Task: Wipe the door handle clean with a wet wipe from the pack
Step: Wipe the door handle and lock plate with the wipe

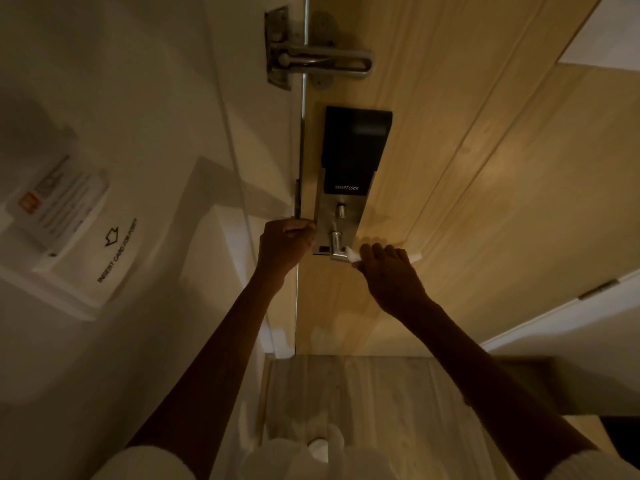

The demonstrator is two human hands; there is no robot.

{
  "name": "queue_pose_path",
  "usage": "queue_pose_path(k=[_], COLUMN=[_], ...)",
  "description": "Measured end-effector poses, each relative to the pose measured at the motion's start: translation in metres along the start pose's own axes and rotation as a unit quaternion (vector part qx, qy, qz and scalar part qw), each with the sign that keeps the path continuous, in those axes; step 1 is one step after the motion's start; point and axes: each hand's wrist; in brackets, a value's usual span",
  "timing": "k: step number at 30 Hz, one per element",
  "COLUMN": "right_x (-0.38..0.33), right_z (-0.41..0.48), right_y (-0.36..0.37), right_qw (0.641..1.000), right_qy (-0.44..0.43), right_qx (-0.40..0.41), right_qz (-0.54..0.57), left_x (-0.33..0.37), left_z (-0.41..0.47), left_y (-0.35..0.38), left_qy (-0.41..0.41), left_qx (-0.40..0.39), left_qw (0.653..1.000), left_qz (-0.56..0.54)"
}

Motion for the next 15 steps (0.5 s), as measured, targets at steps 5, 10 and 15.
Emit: queue_pose_path(k=[5, 10, 15], right_x=[-0.023, 0.022, -0.015], right_z=[0.020, -0.006, 0.018], right_y=[0.005, -0.015, 0.000], right_qw=[0.999, 0.997, 0.997], right_qy=[-0.028, -0.045, -0.029], right_qx=[-0.011, -0.032, -0.021], right_qz=[0.034, 0.046, 0.065], left_x=[-0.005, -0.004, -0.005], left_z=[0.003, 0.006, 0.006], left_y=[0.000, -0.001, -0.002], left_qy=[0.009, -0.011, -0.007], left_qx=[-0.004, -0.012, -0.016], left_qw=[0.999, 1.000, 1.000], left_qz=[0.038, 0.002, 0.010])
Point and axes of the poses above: each hand's wrist, its own z-axis towards the middle knuckle, its own y-axis out of the palm, x = y × z, and after that the axes turned 12 degrees about -y, right-handed
